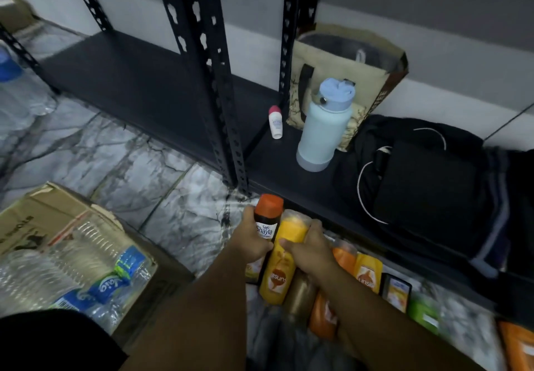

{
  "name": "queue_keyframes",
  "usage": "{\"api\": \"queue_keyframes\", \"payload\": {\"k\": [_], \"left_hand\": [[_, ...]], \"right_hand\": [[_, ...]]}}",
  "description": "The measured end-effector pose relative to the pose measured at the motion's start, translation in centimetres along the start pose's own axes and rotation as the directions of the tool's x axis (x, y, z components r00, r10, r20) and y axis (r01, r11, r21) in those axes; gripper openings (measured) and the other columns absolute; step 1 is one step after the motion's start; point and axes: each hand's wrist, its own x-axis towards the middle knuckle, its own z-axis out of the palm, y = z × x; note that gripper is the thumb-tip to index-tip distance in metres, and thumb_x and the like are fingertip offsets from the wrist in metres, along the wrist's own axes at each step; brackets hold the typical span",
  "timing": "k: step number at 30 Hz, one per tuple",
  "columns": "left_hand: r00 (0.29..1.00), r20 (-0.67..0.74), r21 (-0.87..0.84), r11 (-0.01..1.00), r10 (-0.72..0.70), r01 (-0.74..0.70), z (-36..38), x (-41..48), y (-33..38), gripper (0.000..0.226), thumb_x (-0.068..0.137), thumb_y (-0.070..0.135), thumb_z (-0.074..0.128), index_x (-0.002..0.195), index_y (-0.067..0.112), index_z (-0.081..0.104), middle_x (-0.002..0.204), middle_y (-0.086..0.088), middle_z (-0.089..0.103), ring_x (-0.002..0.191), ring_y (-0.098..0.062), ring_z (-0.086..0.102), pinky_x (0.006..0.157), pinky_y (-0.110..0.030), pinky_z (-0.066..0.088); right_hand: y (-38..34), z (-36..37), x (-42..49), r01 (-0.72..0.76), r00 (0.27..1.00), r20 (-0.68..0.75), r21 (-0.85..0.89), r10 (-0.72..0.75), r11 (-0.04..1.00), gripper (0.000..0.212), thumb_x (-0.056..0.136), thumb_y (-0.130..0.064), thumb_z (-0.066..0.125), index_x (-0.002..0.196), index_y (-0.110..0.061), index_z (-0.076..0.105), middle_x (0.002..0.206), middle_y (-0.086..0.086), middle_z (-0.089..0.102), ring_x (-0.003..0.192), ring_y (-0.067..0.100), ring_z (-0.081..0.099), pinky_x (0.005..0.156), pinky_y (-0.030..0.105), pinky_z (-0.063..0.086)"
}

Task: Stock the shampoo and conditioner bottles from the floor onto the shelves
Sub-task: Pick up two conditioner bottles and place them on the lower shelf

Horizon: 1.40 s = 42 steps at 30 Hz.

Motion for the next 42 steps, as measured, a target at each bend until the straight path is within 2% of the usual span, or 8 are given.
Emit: {"api": "queue_keyframes", "payload": {"k": [3, 9, 13, 19, 28, 32, 37, 42], "left_hand": [[0.995, -0.029, -0.045, 0.995, 0.092, -0.094, -0.7, -1.0, 1.6, 0.075, 0.069, -0.001, 0.077, 0.13, 0.024, 0.041, 0.113, 0.0, 0.064, 0.112, -0.025, 0.062, 0.09, -0.041, 0.052], [0.994, -0.055, -0.159, 0.982, 0.097, -0.105, -0.8, -3.4, 2.5, 0.063, 0.079, -0.016, 0.07, 0.129, 0.014, 0.047, 0.105, -0.001, 0.064, 0.092, -0.011, 0.061, 0.072, -0.011, 0.047], [0.999, -0.03, -0.254, 0.967, 0.011, -0.018, -0.9, -4.6, 3.1, 0.054, 0.07, -0.004, 0.075, 0.112, 0.02, 0.051, 0.1, -0.005, 0.065, 0.095, -0.025, 0.062, 0.083, -0.043, 0.053], [0.993, -0.114, -0.352, 0.936, -0.041, -0.001, -0.1, -5.3, 2.3, 0.048, 0.056, 0.006, 0.067, 0.098, 0.026, 0.053, 0.098, -0.016, 0.069, 0.092, -0.034, 0.067, 0.073, -0.051, 0.058], [0.974, -0.212, -0.386, 0.923, -0.083, -0.005, -0.3, -6.8, 2.6, 0.043, 0.069, -0.009, 0.076, 0.091, 0.023, 0.059, 0.091, -0.003, 0.071, 0.088, -0.025, 0.065, 0.078, -0.041, 0.056], [0.974, -0.223, -0.31, 0.95, -0.048, -0.024, -0.1, -7.7, 2.9, 0.04, 0.057, 0.014, 0.077, 0.087, 0.035, 0.06, 0.086, 0.008, 0.071, 0.09, -0.022, 0.067, 0.081, -0.048, 0.061], [0.956, -0.283, -0.274, 0.95, 0.072, -0.153, 0.2, -11.6, 6.9, 0.045, 0.071, 0.001, 0.076, 0.096, 0.034, 0.057, 0.095, 0.01, 0.069, 0.093, -0.015, 0.066, 0.086, -0.037, 0.053], [0.908, -0.397, -0.45, 0.833, 0.136, -0.322, -0.8, -16.6, 13.9, 0.05, 0.08, 0.007, 0.081, 0.111, 0.036, 0.054, 0.11, 0.011, 0.07, 0.105, -0.009, 0.066, 0.091, -0.034, 0.052]], "right_hand": [[-0.9, -1.1, -1.8, 0.163, 0.986, -0.034, -0.004, -0.163, 0.987, 0.061, 0.079, -0.018, 0.082, 0.119, -0.025, 0.036, 0.112, -0.002, 0.061, 0.103, 0.021, 0.061, 0.089, 0.044, 0.053], [-0.4, -2.2, -4.9, 0.339, 0.936, -0.09, -0.036, -0.34, 0.94, 0.059, 0.076, -0.01, 0.081, 0.114, -0.037, 0.044, 0.098, -0.017, 0.063, 0.094, -0.006, 0.059, 0.074, 0.013, 0.044], [0.6, -2.1, -6.3, 0.397, 0.912, -0.085, -0.073, -0.402, 0.915, 0.055, 0.079, -0.012, 0.078, 0.117, -0.036, 0.046, 0.103, -0.014, 0.063, 0.095, 0.003, 0.062, 0.073, 0.017, 0.049], [0.2, -2.2, -6.1, 0.371, 0.927, -0.021, -0.121, -0.376, 0.921, 0.051, 0.084, -0.021, 0.077, 0.126, -0.03, 0.05, 0.108, -0.008, 0.065, 0.1, 0.011, 0.062, 0.072, 0.012, 0.044], [-0.9, -2.3, -5.1, 0.325, 0.942, -0.023, -0.178, -0.334, 0.929, 0.052, 0.076, -0.026, 0.082, 0.12, -0.029, 0.055, 0.106, -0.005, 0.07, 0.101, 0.018, 0.065, 0.088, 0.041, 0.055], [-1.5, -3.5, -6.5, 0.307, 0.948, -0.058, -0.09, -0.313, 0.948, 0.044, 0.076, -0.021, 0.085, 0.112, -0.026, 0.06, 0.098, -0.011, 0.068, 0.098, 0.014, 0.065, 0.083, 0.032, 0.051], [-3.2, -6.0, -10.5, 0.325, 0.937, -0.165, 0.08, -0.309, 0.942, 0.042, 0.079, -0.019, 0.082, 0.113, -0.031, 0.061, 0.101, -0.017, 0.065, 0.099, 0.007, 0.062, 0.074, 0.014, 0.041], [-8.1, -10.6, -16.4, 0.453, 0.875, -0.333, 0.301, -0.352, 0.839, 0.039, 0.085, -0.025, 0.078, 0.115, -0.041, 0.059, 0.106, -0.015, 0.068, 0.099, 0.002, 0.064, 0.08, 0.024, 0.049]]}}
